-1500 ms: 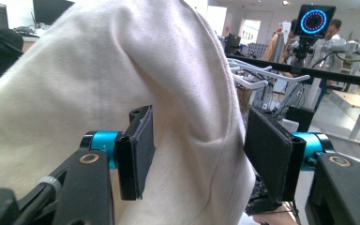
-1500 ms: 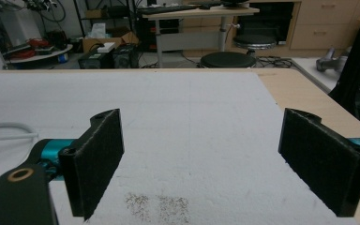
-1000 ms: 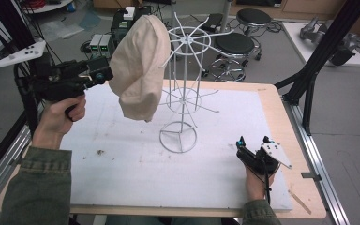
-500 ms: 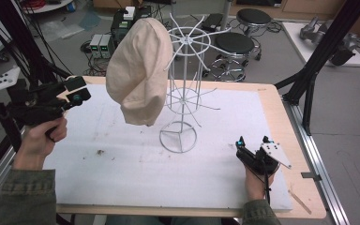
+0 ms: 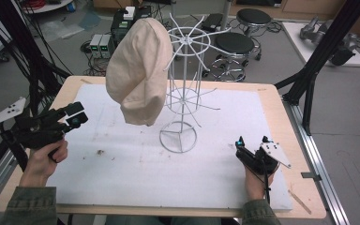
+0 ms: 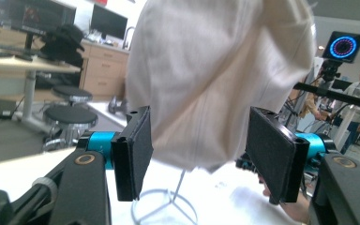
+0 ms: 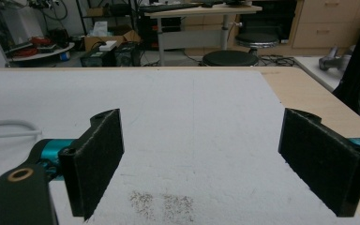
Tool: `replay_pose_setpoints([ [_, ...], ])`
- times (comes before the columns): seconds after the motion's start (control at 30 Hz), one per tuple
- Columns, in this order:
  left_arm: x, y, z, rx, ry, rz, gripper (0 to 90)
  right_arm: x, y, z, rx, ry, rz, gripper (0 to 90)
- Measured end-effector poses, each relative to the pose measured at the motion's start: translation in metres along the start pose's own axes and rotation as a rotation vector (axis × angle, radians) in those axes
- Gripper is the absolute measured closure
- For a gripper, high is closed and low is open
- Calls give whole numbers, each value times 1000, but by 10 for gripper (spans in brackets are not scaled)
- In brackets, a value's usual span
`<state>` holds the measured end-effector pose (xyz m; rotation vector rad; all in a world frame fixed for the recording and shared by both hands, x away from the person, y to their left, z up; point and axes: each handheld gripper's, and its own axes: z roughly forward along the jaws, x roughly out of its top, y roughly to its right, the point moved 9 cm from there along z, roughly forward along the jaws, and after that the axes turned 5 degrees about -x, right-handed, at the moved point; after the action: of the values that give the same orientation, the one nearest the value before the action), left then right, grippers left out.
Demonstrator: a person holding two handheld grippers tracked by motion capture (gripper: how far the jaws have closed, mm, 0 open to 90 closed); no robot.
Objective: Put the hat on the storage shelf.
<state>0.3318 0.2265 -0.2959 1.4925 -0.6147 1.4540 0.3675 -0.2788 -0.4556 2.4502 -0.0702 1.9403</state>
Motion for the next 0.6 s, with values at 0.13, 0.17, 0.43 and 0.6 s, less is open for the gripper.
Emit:
replay_pose_setpoints([
  [0.13,-14,-8,-7,41,-4,-9,411,0,0,0,2,0,-1,134],
  [0.17,-15,-9,-8,48,-1,-10,411,0,-1,0,3,-2,1,134],
  [0.43,-32,-20,-24,108,4,-10,424,1,0,0,3,6,-4,134],
  [0.6,-39,-29,-40,170,63,-14,420,0,-1,-2,2,3,1,133],
])
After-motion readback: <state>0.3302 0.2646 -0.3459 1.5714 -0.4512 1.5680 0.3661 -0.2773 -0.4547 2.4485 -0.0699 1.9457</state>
